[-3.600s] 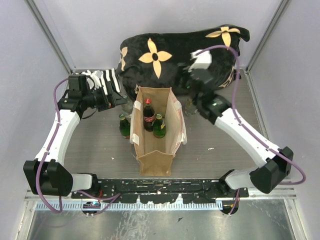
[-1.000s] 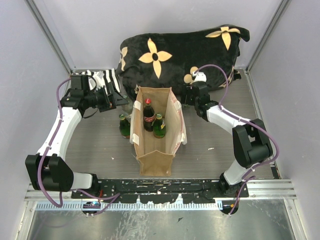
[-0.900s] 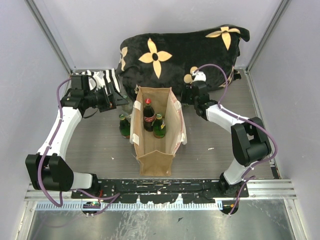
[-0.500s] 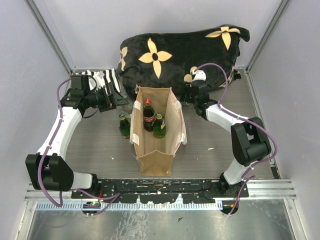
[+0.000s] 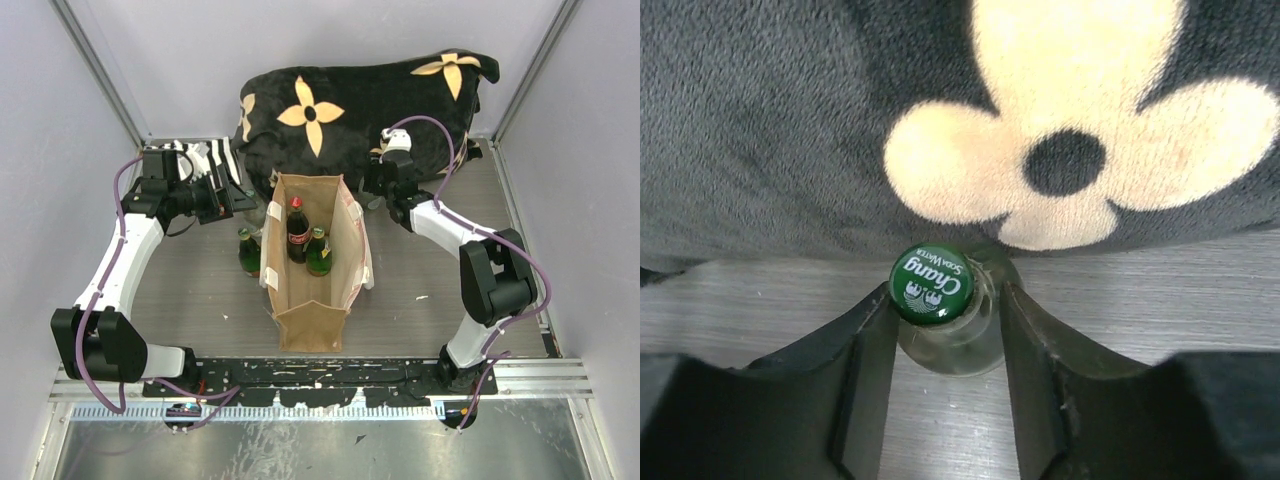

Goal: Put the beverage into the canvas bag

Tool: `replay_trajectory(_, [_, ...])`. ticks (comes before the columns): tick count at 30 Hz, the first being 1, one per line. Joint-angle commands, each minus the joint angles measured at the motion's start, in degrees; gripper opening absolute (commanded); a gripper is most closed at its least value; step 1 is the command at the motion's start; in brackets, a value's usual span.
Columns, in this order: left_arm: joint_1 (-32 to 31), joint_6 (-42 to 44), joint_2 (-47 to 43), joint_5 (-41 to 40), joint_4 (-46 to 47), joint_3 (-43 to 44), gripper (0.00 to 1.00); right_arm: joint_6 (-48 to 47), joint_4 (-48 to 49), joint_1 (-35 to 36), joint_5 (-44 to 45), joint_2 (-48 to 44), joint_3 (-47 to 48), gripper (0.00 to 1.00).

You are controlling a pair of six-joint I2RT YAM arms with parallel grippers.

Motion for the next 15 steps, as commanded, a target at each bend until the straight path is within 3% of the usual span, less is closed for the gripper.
replay_trajectory(1, [0.2, 0.6, 0.2, 1.3, -0.2, 1.3, 0.96, -0.1, 4.2, 0.3, -1.5, 1.1, 3.3, 0.40])
replay_trajectory(5, [0.2, 0.6, 0.4, 1.3, -0.2, 1.2, 0.96, -0.2, 3.4, 0.2, -1.7, 1.0, 3.5, 0.10])
replay_trajectory(7, [0.2, 0.6, 0.5, 1.3, -0.2, 1.3, 0.96, -0.1, 3.1, 0.2, -1.6, 0.4, 3.3, 0.03])
replay_trajectory(15, [0.2, 0.4, 1.3, 1.8, 0.0, 1.6, 0.96, -0.1, 2.6, 0.2, -1.5, -3.4, 1.3, 0.01])
